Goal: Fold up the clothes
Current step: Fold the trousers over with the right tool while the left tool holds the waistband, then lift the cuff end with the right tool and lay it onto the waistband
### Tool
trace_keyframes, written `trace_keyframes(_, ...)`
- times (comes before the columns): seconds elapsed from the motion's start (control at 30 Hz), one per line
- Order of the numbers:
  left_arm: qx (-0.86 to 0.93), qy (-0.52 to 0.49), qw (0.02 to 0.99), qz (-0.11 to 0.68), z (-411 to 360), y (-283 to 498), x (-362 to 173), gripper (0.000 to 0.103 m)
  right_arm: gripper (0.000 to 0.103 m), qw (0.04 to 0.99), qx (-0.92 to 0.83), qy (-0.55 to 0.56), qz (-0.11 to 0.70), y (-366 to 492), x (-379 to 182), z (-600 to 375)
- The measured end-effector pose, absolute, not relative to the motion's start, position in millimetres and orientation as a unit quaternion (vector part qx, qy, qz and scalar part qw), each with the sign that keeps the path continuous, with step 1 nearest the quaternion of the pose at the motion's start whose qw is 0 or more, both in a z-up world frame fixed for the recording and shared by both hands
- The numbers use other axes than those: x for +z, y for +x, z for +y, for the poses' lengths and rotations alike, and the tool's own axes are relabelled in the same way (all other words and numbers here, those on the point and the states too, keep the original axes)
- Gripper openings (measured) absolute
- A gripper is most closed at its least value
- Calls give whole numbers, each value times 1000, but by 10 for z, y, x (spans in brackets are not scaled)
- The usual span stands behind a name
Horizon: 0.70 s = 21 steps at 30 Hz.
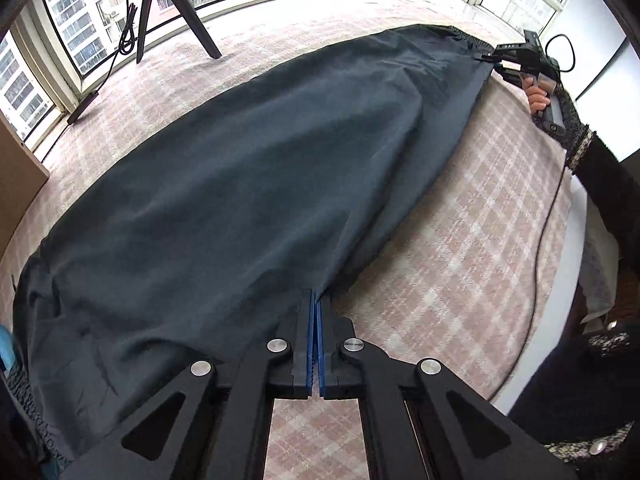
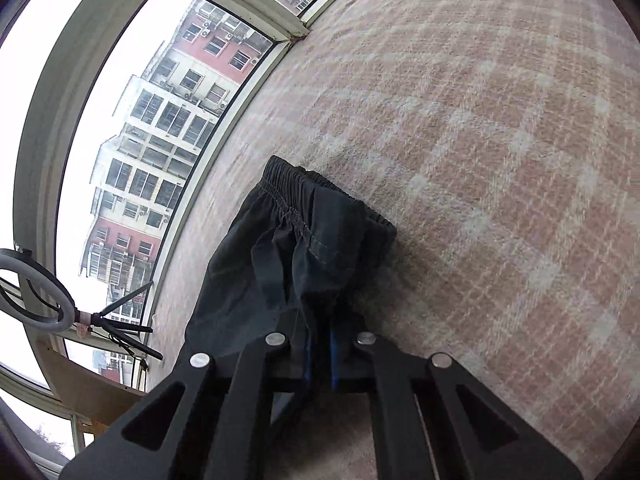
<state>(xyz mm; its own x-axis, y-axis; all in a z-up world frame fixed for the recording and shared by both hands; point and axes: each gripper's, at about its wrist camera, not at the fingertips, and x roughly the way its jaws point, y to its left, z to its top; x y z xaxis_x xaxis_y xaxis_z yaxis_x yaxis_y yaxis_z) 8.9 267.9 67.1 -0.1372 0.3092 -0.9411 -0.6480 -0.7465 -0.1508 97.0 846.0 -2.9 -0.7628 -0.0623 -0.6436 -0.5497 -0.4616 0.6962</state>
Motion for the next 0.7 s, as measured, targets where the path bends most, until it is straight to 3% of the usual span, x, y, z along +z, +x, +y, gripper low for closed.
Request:
trace_keyframes(0.07,732,-573,346,129,2645,128,804,0,5,148,813,-286,486,1094,122,8468)
trace_keyframes(0.1,729,-572,351,134,2640,157,838,6,5,145,824,-277,472,1127,211,8463)
trace_keyframes(0.2,721,-583,310,213,2671,230,652,18,5,163,833,-320,422,1000,209,8399)
trace_keyframes(0.3,721,-595,301,188,2587,218,604,19,9,158,825,-340,423,966,125,8404)
trace_keyframes(0.37,738,-579,301,175,2549,214,672,24,21,164,818,-345,430,988,74,8443)
trace_keyframes(0.4,746,-570,301,168,2531,213,705,28,38,167,815,-347,433,999,49,8463)
trace_keyframes(0.43,753,-563,300,161,2513,206,727,30,48,170,810,-338,449,1029,20,8506)
trace_keyframes(0.5,736,-591,297,144,2509,97,519,40,48,164,804,-303,484,1115,-39,8571)
trace_keyframes(0.57,718,-618,294,128,2505,-13,310,39,48,168,806,-287,489,1122,-62,8579)
trace_keyframes(0.6,708,-631,292,120,2503,-68,205,37,48,175,810,-291,478,1084,-48,8553)
trace_keyframes(0.63,700,-643,290,113,2503,-115,112,35,38,183,814,-295,466,1046,-33,8527)
trace_keyframes(0.7,707,-631,290,132,2545,-31,181,34,5,179,808,-322,461,943,-63,8478)
